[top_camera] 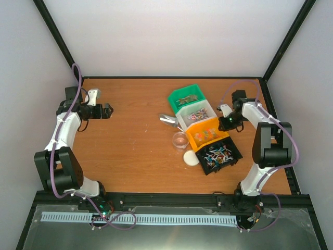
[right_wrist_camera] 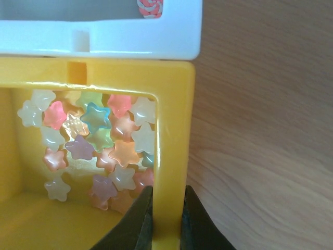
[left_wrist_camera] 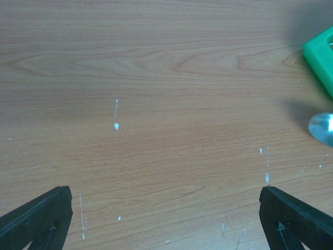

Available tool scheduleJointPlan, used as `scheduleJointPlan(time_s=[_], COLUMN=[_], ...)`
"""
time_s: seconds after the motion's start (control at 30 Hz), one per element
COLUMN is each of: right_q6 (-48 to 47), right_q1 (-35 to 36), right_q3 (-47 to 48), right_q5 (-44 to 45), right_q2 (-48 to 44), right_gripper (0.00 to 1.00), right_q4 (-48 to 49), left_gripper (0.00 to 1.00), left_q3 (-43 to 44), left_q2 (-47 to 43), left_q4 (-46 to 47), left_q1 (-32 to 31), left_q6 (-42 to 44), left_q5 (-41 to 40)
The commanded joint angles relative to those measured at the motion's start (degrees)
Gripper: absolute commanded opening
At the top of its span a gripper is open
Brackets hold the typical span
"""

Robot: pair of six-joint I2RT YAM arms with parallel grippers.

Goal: Pack the candies

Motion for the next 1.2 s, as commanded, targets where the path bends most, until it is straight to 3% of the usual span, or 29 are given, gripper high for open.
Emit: scheduleJointPlan(time_s=[0.0,0.3,0.53,0.67,0.77,0.83,0.87,1.0,1.17], right_q6=[4.30,10.86,11.60,6.57,1.90,-0.21,-0.83,-3.69,-8.87], right_q1=[7.26,18.16,20.68,20.21,19.24,19.16,19.21,21.46,33.13], right_q3=[0.24,3.36,4.56,7.31,10.07,11.41,12.39,20.00,25.97], right_q5=[-3.74,-6.09,-5.69,-3.79,-2.76,-1.85,-1.72,0.80,17.14], right_q2=[4.81,8.84,8.81,7.61,4.35,1.56,0.49,0.71,5.09], right_gripper=[0.03,0.03,0.03,0.27,0.74,0.94,0.99,1.00,1.00], right_q4=[3.39,5.34,6.88,3.19,0.67,0.95,1.15,-0.03,1.37], left_gripper=[1.00,1.00,1.00,1.00,1.00,1.00,1.00,1.00,1.00], left_q3=[-0.94,-2.91,-3.02,-2.80,-2.60,-2.52,-2.46,-1.62,-0.97], left_q2=[-2.72,-4.80,-5.05,-5.13,-4.96,-4.87,-4.79,-3.71,-2.41], left_q4=[-0.05,-0.52,-2.20,-3.74,-4.79,-5.11,-5.09,-5.11,-5.16], left_q1=[-0.11,-0.15,-0.23,-0.26,-0.23,-0.21,-0.21,-0.16,0.62], left_q6=[-0.98,0.53,3.08,4.81,5.38,4.92,4.21,0.69,-3.37], left_q5=[-0.26,0.37,2.03,2.52,2.86,3.62,4.02,4.42,3.59])
